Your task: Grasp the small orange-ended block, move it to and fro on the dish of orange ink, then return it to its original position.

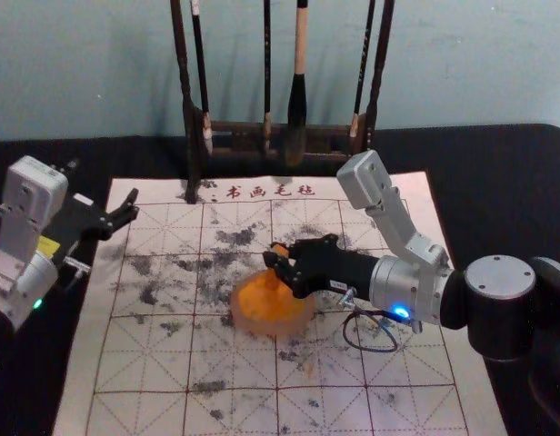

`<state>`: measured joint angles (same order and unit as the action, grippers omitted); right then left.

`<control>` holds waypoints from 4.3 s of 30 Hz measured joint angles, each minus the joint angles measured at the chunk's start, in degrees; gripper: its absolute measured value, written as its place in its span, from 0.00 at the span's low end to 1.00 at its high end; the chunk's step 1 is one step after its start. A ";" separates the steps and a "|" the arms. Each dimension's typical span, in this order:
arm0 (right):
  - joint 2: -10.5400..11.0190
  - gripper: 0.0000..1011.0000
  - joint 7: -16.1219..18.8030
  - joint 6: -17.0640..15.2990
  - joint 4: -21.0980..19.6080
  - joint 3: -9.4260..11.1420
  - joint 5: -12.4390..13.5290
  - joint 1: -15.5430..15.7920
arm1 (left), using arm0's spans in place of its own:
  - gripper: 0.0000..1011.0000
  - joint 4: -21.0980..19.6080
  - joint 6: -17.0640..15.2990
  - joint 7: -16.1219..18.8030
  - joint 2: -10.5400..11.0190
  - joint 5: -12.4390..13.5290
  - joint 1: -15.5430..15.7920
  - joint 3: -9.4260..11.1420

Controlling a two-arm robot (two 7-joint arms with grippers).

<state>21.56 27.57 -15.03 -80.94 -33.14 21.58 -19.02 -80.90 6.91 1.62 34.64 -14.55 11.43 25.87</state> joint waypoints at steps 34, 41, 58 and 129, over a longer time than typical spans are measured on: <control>4.92 0.13 -0.17 0.82 -10.34 5.65 5.88 3.17 | 0.99 0.00 0.00 0.00 0.01 0.00 0.00 0.00; 7.14 0.13 -3.73 0.82 -14.64 9.33 8.54 6.33 | 0.99 0.00 0.00 0.00 0.00 0.00 0.00 0.00; 10.50 0.13 -9.09 -0.98 -17.66 12.90 10.20 13.70 | 0.99 0.00 0.00 0.00 0.00 0.00 0.00 0.00; 5.46 0.13 -10.46 -2.90 -12.35 11.77 6.56 12.13 | 0.99 0.00 0.00 0.00 0.00 0.00 0.00 0.00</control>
<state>27.02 17.10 -17.94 -93.29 -21.37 28.14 -6.89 -80.90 6.91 1.62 34.65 -14.55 11.43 25.86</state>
